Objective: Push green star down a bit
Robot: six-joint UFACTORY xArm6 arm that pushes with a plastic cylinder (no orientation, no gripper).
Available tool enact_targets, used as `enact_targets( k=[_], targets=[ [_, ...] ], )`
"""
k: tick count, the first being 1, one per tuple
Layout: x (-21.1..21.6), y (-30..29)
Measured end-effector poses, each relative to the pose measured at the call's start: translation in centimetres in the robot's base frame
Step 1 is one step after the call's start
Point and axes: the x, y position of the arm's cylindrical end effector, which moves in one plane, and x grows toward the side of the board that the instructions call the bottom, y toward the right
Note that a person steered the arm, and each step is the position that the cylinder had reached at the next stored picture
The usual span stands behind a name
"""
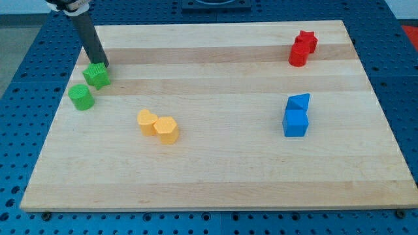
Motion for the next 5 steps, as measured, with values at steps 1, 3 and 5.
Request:
enact_targets(
  k=[1, 3, 5],
  targets=[
    [1.3, -0.7],
    [1.8, -1.1],
    [1.7, 4.1]
  ],
)
